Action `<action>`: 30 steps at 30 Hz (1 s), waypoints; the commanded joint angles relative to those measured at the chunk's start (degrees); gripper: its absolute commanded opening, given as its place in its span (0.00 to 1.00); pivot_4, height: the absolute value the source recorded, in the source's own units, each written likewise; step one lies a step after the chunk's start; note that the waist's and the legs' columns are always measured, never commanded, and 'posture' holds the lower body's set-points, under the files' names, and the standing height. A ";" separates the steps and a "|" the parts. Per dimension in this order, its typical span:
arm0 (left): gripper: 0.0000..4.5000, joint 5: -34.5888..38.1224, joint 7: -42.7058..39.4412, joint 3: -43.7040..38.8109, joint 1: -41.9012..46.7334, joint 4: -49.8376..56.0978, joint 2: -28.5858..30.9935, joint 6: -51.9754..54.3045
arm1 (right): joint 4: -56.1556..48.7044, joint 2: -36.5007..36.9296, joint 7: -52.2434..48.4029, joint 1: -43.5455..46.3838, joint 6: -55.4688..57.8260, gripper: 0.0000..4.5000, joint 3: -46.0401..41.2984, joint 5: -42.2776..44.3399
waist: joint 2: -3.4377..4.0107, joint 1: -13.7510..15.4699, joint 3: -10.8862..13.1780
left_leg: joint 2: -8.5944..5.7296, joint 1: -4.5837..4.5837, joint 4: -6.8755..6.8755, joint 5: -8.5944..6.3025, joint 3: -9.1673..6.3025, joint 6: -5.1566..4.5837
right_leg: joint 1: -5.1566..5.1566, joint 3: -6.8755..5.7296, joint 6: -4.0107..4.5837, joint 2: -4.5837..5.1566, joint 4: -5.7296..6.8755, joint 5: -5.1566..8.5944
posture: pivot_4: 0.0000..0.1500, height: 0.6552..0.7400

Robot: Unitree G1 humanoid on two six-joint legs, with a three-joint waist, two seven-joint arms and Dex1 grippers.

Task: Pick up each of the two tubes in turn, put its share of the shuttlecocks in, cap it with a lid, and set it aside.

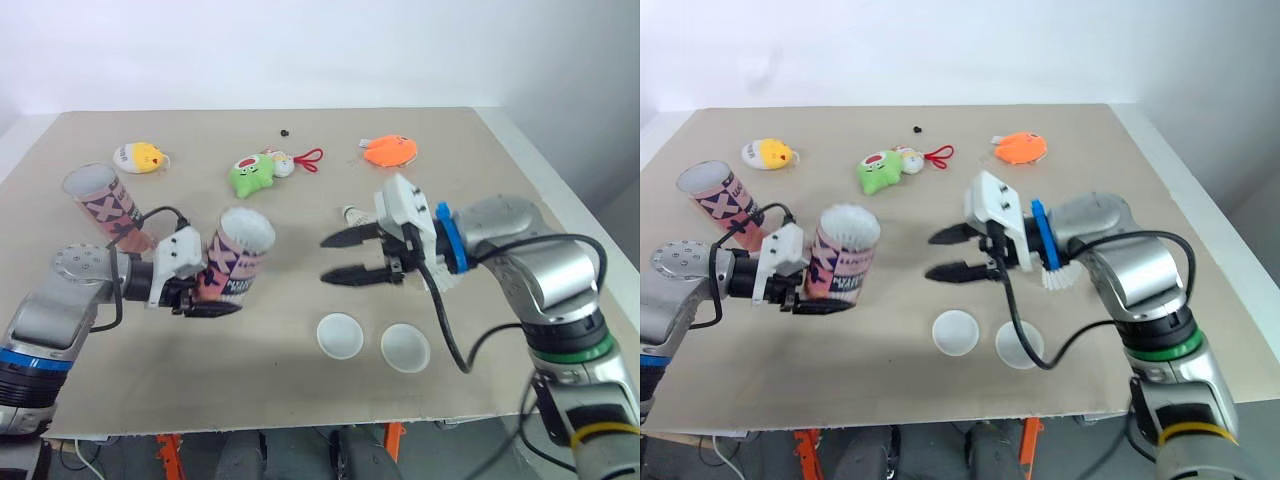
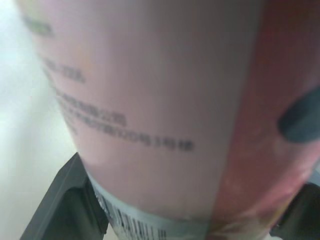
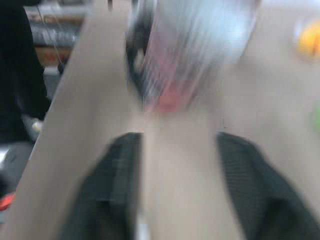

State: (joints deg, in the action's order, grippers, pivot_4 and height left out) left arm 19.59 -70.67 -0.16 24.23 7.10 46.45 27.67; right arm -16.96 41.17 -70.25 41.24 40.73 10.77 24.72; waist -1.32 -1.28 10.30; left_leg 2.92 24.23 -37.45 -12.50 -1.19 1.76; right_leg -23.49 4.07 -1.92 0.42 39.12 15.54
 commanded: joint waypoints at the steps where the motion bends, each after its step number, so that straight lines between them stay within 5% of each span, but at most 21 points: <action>1: 0.74 2.27 7.82 -2.96 -1.28 2.88 -6.29 -2.10 | -3.93 5.52 -1.46 -4.35 -2.36 0.96 2.43 -3.33 | 0.00 -0.09 0.00 | -0.01 0.00 0.00 -0.01 0.00 -0.01 | 0.00 0.02 -0.01 0.00 -0.01 0.00 | 1.00 1.00; 6: 0.74 -0.34 20.51 -1.76 -5.14 0.58 -21.17 -10.60 | -1.51 2.55 3.22 -7.36 -7.09 0.98 9.17 -10.14 | -0.01 -0.65 -0.01 | 0.03 -0.11 0.00 -0.04 0.00 -0.06 | 0.04 0.08 0.04 -0.08 0.02 -0.01 | 1.00 1.00; 15: 0.74 -6.73 28.17 2.66 -11.09 -9.65 -30.62 -23.20 | 5.29 -2.57 6.24 -5.77 -9.32 0.98 16.37 -18.28 | -0.03 -0.60 -0.01 | -0.03 -0.16 -0.10 0.09 -0.02 0.12 | 0.13 0.11 -0.09 -0.07 -0.01 -0.31 | 1.00 1.00; 18: 0.74 -8.44 29.60 3.50 -12.02 -13.23 -31.86 -26.83 | 6.35 -1.63 5.65 -5.88 -10.96 0.82 18.04 -21.07 | 0.00 -0.31 -0.08 | -0.05 -0.18 -0.12 0.10 -0.01 0.15 | 0.17 0.13 -0.11 -0.05 -0.02 -0.33 | 1.00 1.00; 25: 0.74 -8.90 30.74 4.01 -12.86 -18.33 -33.50 -31.23 | 6.00 -1.67 5.52 -6.27 -11.98 0.06 16.96 -22.15 | 0.11 -0.18 -0.20 | -0.06 -1.00 -0.06 0.10 0.05 0.14 | 0.88 0.20 -0.44 -0.08 -0.03 -0.15 | 1.00 1.00; 30: 0.74 -8.79 30.50 4.56 -12.77 -18.28 -33.96 -31.35 | 6.11 -1.43 4.88 -6.18 -12.51 0.01 16.63 -22.74 | 0.38 -0.19 -0.36 | -0.06 -1.12 -0.04 0.10 0.04 0.14 | 0.99 0.21 -0.45 -0.09 -0.03 -0.13 | 1.00 1.00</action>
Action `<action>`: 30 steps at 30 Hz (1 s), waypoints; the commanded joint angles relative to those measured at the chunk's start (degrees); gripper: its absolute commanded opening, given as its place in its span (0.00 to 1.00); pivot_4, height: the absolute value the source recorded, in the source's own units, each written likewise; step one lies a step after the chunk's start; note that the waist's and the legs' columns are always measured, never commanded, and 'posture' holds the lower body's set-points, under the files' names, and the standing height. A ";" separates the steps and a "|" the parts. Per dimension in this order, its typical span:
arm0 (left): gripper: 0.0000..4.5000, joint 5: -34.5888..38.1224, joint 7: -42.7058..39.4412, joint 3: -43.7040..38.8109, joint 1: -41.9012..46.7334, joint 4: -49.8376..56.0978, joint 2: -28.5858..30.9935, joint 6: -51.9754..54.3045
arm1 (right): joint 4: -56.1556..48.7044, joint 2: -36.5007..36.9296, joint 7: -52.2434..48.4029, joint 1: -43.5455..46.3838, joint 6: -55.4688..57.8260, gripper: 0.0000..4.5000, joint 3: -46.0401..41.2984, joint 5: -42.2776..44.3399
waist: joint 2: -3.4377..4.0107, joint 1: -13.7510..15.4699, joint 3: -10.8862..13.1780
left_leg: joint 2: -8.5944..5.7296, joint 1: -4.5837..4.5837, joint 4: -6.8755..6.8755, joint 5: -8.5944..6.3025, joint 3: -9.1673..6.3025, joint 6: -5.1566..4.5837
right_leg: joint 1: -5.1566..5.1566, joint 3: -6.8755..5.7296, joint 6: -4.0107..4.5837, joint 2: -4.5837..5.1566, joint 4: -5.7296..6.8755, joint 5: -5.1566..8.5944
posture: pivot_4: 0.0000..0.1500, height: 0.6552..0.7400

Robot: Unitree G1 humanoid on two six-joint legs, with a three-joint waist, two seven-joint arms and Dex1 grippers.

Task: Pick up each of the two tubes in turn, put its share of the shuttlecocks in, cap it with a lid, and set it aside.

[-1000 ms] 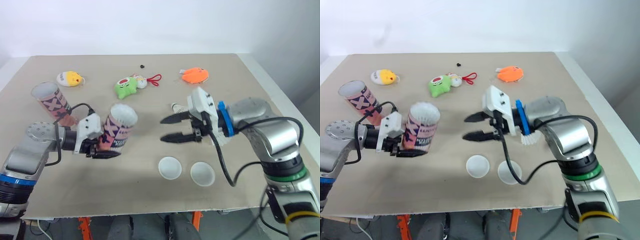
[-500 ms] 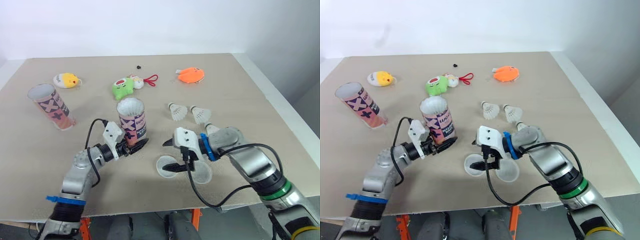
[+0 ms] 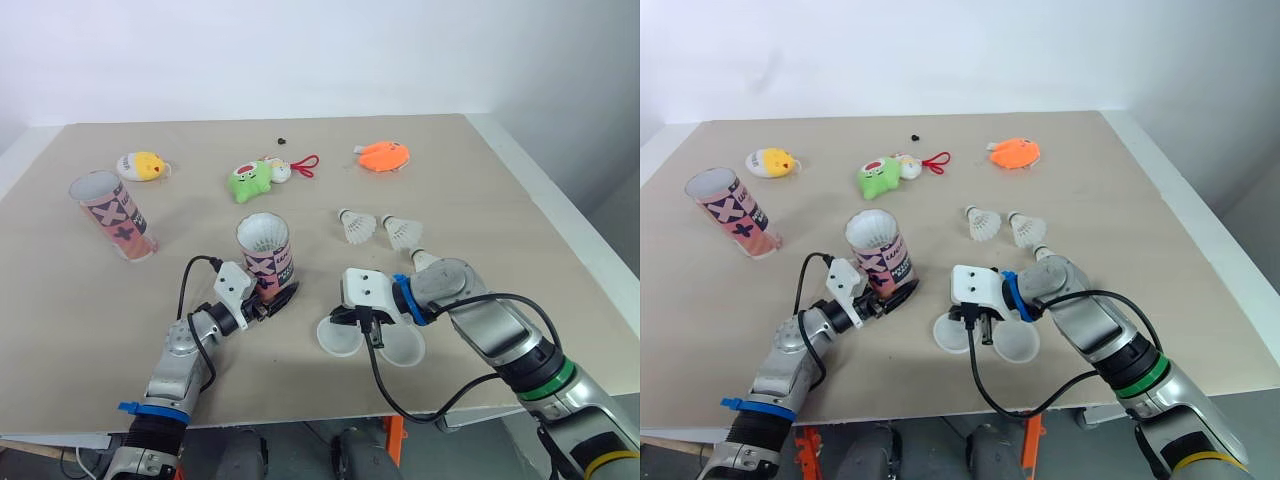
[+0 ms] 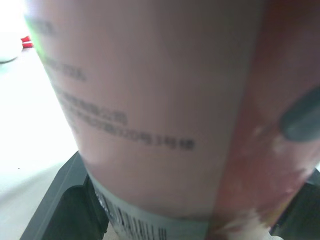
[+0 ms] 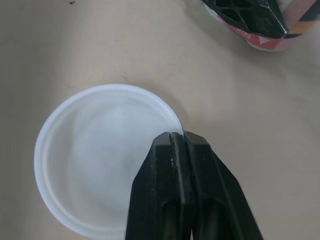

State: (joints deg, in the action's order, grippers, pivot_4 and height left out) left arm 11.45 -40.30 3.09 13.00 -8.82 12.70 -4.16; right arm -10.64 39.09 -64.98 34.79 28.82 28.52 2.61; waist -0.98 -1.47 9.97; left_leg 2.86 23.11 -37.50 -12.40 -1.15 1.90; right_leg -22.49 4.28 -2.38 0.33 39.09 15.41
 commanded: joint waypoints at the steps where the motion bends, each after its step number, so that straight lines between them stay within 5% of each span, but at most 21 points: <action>1: 0.74 -0.66 0.12 1.34 -1.54 -2.35 -0.25 0.46 | -0.20 0.64 -0.45 0.32 -0.62 0.01 -1.25 -0.62 | 0.06 0.00 -0.04 | 0.00 0.00 0.00 0.00 0.00 0.00 | 0.00 0.00 -0.01 0.00 0.00 0.01 | 1.00 1.00; 7: 0.74 -0.63 0.31 1.55 -1.64 -1.97 -0.67 0.64 | -4.96 -1.62 -3.75 8.07 6.48 0.01 -12.25 12.91 | 0.19 -0.02 -0.03 | -0.02 0.02 0.00 0.00 0.03 0.00 | -0.01 0.05 -0.05 0.01 -0.02 -0.03 | 1.00 1.00; 11: 0.74 -0.48 0.17 1.75 -2.30 -2.03 -0.76 1.15 | -2.15 -6.71 -0.59 23.35 9.38 0.01 -19.68 19.35 | 0.28 -0.08 -0.08 | -0.04 0.01 0.07 0.00 -0.01 0.00 | -0.03 0.07 -0.05 -0.01 -0.04 -0.03 | 1.00 1.00; 18: 0.74 -1.01 0.42 2.51 -2.60 -1.77 -0.76 2.06 | 6.79 -11.52 4.94 33.28 2.94 0.01 -12.25 9.34 | 0.21 0.13 -0.43 | -0.08 0.04 0.29 -0.06 -0.03 -0.05 | -0.06 -0.02 0.04 0.08 -0.12 0.21 | 1.00 1.00; 30: 0.74 -1.17 1.16 2.66 -2.76 -1.22 -0.63 2.79 | 9.03 -14.23 3.11 33.79 -0.92 0.01 -4.79 2.99 | 0.25 0.10 -0.42 | -0.14 0.19 0.33 -0.06 -0.02 -0.05 | -0.28 0.02 0.15 0.14 -0.11 0.11 | 1.00 1.00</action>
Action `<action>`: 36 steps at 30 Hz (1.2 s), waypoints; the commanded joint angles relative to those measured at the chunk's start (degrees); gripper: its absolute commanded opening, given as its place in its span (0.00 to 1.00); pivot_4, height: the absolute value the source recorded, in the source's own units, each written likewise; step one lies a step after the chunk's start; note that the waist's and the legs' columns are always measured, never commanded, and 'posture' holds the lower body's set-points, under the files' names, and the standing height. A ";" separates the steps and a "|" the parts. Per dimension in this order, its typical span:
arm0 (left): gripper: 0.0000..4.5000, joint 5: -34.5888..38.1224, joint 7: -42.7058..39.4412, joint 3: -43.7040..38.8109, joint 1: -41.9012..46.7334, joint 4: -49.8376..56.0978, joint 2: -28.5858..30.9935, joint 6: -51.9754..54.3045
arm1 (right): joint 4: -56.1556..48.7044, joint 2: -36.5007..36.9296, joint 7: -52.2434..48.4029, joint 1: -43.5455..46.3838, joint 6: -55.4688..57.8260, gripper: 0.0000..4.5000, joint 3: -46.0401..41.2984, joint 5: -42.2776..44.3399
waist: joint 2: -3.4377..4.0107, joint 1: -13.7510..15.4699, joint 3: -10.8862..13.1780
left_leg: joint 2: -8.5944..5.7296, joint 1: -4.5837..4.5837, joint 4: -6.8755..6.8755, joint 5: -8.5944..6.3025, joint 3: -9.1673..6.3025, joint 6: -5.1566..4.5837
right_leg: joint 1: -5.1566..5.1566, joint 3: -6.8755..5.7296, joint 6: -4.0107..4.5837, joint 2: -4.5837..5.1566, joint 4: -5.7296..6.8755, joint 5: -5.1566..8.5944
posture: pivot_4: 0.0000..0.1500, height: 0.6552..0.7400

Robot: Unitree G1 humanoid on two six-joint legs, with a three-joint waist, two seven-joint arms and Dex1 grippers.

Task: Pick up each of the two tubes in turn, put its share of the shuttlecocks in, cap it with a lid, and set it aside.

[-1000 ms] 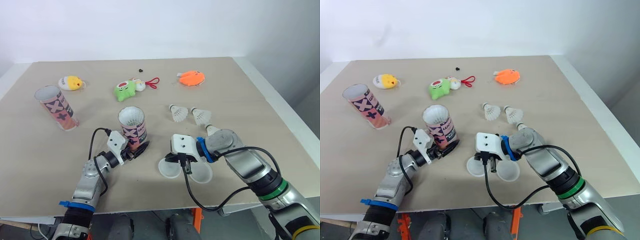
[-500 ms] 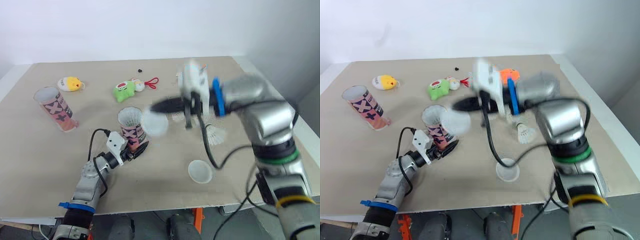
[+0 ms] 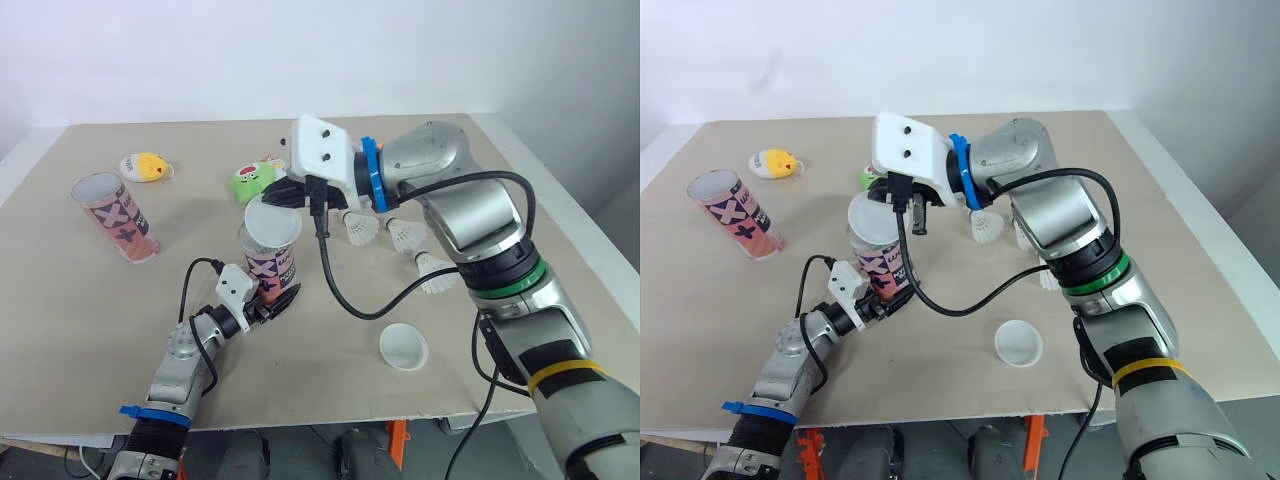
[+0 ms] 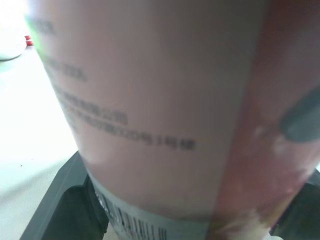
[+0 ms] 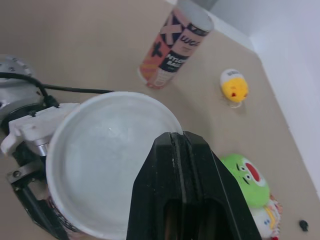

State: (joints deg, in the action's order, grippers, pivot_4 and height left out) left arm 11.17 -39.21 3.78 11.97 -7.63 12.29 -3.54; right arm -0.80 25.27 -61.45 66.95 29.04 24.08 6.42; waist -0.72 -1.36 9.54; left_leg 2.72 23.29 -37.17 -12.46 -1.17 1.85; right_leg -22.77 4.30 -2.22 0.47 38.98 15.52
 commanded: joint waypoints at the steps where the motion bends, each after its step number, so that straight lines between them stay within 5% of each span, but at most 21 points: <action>1: 0.74 -0.90 0.10 2.00 -1.75 -2.37 -0.25 2.19 | -0.79 -0.59 -0.45 1.69 -1.31 0.01 -0.04 -1.18 | 0.00 0.00 0.00 | 0.00 0.00 0.00 0.00 0.00 0.00 | 0.00 0.00 0.00 0.00 0.00 0.00 | 1.00 1.00; 36: 0.74 -0.62 0.25 2.52 -1.86 -1.67 -0.86 3.51 | 2.76 -3.99 -3.09 0.66 -10.20 0.01 5.54 -13.83 | 0.00 0.01 0.00 | -0.01 -0.04 0.21 0.01 0.00 0.02 | -0.05 0.00 -0.14 0.01 -0.02 0.13 | 1.00 1.00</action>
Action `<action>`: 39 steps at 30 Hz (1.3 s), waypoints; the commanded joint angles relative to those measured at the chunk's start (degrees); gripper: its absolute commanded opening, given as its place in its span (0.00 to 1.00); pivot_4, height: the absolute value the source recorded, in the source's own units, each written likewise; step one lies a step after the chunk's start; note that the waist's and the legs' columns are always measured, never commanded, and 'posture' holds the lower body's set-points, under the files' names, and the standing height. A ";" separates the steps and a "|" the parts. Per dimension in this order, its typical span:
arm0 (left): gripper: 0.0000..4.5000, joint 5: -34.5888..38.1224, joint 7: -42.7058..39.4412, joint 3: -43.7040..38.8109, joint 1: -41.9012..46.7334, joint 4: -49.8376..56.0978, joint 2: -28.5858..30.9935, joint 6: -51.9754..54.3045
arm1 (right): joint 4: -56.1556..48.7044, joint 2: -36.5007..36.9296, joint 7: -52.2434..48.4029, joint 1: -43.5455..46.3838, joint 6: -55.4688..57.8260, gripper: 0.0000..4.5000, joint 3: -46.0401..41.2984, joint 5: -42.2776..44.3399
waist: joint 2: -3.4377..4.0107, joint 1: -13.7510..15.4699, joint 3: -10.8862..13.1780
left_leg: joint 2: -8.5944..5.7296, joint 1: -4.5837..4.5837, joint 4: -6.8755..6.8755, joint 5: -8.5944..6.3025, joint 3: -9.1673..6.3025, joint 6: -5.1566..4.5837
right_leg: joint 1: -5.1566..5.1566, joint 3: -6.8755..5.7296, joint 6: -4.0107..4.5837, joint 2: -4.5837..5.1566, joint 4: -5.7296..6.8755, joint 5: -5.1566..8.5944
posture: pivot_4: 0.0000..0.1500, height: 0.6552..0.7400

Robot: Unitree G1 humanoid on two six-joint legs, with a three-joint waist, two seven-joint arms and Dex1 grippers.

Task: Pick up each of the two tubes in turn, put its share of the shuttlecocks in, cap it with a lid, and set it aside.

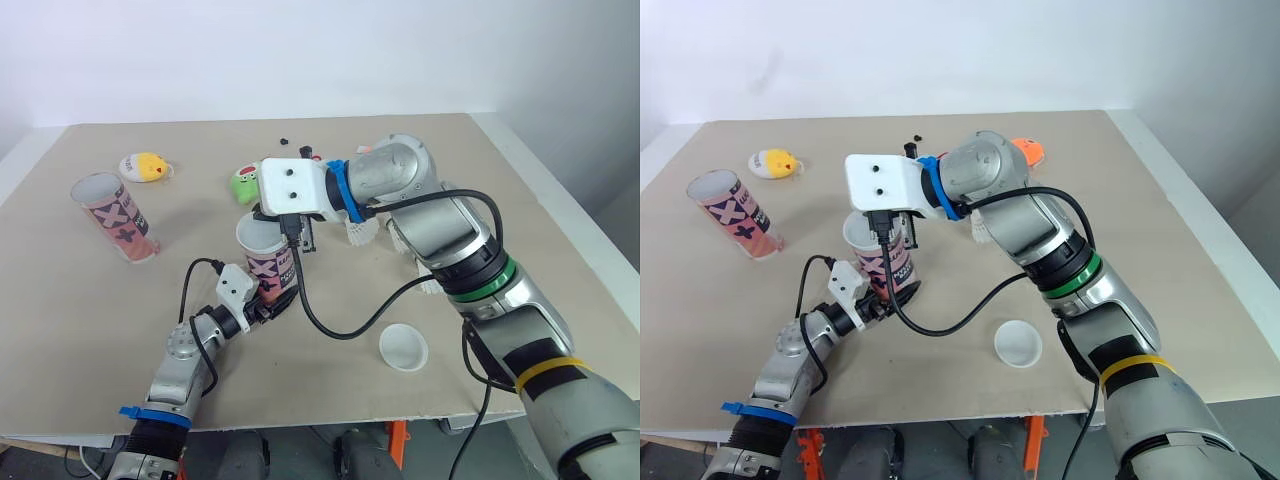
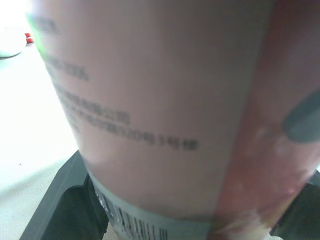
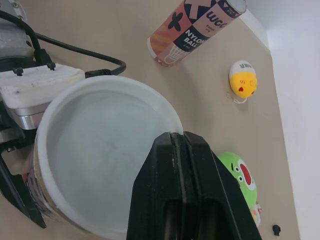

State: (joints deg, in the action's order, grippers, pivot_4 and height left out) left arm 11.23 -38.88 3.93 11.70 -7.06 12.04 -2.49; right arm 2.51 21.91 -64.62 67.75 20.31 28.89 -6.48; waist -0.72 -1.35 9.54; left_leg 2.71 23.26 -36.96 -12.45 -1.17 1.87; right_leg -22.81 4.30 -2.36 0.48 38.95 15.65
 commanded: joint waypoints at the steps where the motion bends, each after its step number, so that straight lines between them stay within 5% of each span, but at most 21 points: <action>1: 0.74 -0.67 -0.08 2.38 -1.61 -2.24 -0.63 2.46 | -0.43 -0.64 0.11 -0.14 -1.80 0.01 0.76 -1.21 | 0.00 0.00 0.00 | 0.00 0.00 0.01 0.00 0.00 0.00 | 0.00 0.00 0.00 0.00 0.00 0.00 | 1.00 1.00; 39: 0.74 -0.51 -0.42 2.72 -2.11 -1.37 -0.62 3.40 | 2.02 -7.03 4.05 -10.33 -5.27 0.01 2.33 -6.11 | 0.21 -0.19 -0.77 | 0.01 -0.83 0.63 0.02 0.00 0.01 | 0.49 0.01 0.27 -0.04 -0.06 0.30 | 1.00 1.00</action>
State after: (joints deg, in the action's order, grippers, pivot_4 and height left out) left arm 11.29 -38.60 3.77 10.86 -6.80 12.05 -1.33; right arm 2.67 16.03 -59.15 59.46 14.76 27.18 -12.27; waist -0.51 -1.54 8.77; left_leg 2.72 22.43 -36.33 -12.43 -1.16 1.88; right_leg -22.32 4.31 -2.09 0.44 38.89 15.95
